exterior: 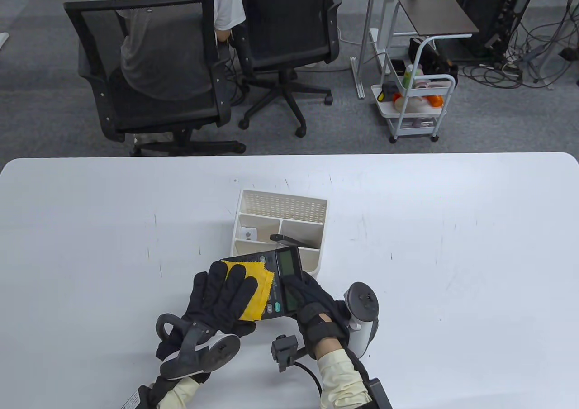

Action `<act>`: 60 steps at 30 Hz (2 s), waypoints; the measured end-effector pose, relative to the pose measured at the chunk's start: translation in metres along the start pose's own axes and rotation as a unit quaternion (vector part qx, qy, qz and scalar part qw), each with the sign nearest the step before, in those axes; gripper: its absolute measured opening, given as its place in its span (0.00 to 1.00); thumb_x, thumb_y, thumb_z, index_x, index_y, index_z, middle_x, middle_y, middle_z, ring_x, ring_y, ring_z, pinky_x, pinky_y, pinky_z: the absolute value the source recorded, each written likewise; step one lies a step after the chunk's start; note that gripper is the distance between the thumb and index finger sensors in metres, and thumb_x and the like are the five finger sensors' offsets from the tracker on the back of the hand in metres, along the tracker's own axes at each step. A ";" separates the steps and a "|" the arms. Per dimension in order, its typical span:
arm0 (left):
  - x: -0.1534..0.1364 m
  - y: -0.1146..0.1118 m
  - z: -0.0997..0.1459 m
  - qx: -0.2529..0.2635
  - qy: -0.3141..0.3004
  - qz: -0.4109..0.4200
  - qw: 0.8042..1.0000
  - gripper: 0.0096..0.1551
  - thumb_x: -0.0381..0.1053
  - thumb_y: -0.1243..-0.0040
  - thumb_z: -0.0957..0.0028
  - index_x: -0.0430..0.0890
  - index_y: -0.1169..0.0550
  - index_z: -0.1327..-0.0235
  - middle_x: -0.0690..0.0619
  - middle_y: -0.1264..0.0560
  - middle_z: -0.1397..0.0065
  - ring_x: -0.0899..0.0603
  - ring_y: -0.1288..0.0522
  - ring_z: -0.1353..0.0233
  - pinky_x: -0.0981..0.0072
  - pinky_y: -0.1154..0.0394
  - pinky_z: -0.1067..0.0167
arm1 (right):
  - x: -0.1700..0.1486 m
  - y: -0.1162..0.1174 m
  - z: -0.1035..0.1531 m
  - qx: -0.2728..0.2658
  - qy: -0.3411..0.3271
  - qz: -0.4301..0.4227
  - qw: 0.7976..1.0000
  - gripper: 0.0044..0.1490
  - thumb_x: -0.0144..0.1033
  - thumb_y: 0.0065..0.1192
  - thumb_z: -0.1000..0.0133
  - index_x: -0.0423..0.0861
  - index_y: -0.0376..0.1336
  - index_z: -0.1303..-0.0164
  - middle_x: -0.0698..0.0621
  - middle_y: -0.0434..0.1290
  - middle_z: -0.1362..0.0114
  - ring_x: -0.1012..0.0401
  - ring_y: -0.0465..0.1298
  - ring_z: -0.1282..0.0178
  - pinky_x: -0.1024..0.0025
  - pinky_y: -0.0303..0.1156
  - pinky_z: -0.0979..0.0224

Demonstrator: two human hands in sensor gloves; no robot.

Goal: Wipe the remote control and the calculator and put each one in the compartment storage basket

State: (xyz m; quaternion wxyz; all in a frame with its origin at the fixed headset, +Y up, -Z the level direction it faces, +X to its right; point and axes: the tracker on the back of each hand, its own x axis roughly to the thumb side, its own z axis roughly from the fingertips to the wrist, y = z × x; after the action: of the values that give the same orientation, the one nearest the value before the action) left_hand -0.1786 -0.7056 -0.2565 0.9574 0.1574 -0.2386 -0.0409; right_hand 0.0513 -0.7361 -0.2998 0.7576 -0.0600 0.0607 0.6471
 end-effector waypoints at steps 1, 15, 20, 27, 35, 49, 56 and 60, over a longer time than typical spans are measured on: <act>0.000 0.000 0.000 0.001 0.002 0.002 1.000 0.48 0.67 0.43 0.50 0.58 0.49 0.19 0.50 0.52 0.13 0.32 0.56 0.15 0.35 0.48 0.24 | -0.001 -0.001 0.001 0.000 0.001 -0.004 1.000 0.37 0.38 0.59 0.37 0.28 0.58 0.25 0.32 0.68 0.30 0.43 0.77 0.41 0.45 0.76 0.42; 0.025 -0.006 -0.001 0.003 -0.053 -0.054 0.997 0.45 0.63 0.45 0.46 0.53 0.48 0.19 0.45 0.46 0.14 0.35 0.45 0.16 0.40 0.42 0.24 | -0.008 0.005 0.009 -0.015 -0.002 -0.009 1.000 0.40 0.36 0.50 0.34 0.21 0.49 0.24 0.27 0.66 0.27 0.39 0.78 0.37 0.46 0.80 0.42; 0.029 -0.004 -0.001 0.026 -0.080 -0.065 0.994 0.39 0.58 0.51 0.43 0.54 0.47 0.20 0.46 0.46 0.15 0.36 0.44 0.16 0.43 0.41 0.24 | -0.007 -0.003 0.008 -0.020 -0.011 -0.017 1.000 0.40 0.37 0.50 0.34 0.22 0.49 0.24 0.28 0.67 0.27 0.40 0.79 0.38 0.47 0.80 0.42; 0.015 -0.002 0.001 0.036 -0.040 -0.021 0.998 0.36 0.61 0.59 0.44 0.53 0.42 0.21 0.45 0.42 0.16 0.35 0.42 0.17 0.42 0.39 0.25 | -0.008 -0.003 0.010 -0.028 -0.022 -0.033 0.999 0.41 0.39 0.49 0.33 0.24 0.47 0.22 0.29 0.65 0.25 0.41 0.77 0.35 0.48 0.79 0.40; 0.028 -0.002 0.000 0.045 -0.105 -0.029 0.993 0.35 0.61 0.59 0.44 0.56 0.42 0.22 0.50 0.42 0.16 0.38 0.41 0.17 0.45 0.40 0.24 | -0.013 0.004 0.010 -0.016 -0.010 -0.024 1.000 0.41 0.39 0.49 0.33 0.23 0.47 0.23 0.28 0.65 0.26 0.41 0.77 0.36 0.49 0.79 0.41; 0.032 0.000 0.001 0.047 -0.099 -0.036 0.993 0.37 0.63 0.56 0.46 0.56 0.42 0.21 0.49 0.42 0.16 0.37 0.41 0.17 0.44 0.39 0.24 | -0.010 0.008 0.013 -0.004 -0.025 -0.014 1.000 0.41 0.39 0.48 0.32 0.23 0.46 0.22 0.29 0.64 0.25 0.41 0.76 0.35 0.49 0.79 0.40; 0.011 0.000 0.000 0.047 -0.051 -0.041 0.997 0.36 0.58 0.49 0.44 0.56 0.42 0.22 0.49 0.41 0.17 0.38 0.38 0.18 0.46 0.36 0.26 | -0.006 0.002 0.014 -0.021 -0.031 -0.010 0.999 0.41 0.40 0.49 0.33 0.24 0.47 0.22 0.29 0.65 0.26 0.41 0.77 0.37 0.50 0.79 0.41; 0.002 0.000 0.000 0.039 -0.025 0.007 0.999 0.34 0.59 0.54 0.43 0.55 0.40 0.22 0.49 0.41 0.17 0.37 0.40 0.18 0.45 0.37 0.25 | -0.006 0.002 0.013 -0.020 -0.035 -0.018 0.999 0.41 0.40 0.48 0.32 0.24 0.46 0.21 0.29 0.64 0.25 0.41 0.76 0.36 0.50 0.78 0.40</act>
State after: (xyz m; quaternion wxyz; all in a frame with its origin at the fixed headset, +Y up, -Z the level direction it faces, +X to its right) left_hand -0.1768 -0.7059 -0.2556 0.9446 0.1917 -0.2650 -0.0286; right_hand 0.0483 -0.7391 -0.2858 0.7695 -0.0536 0.0198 0.6361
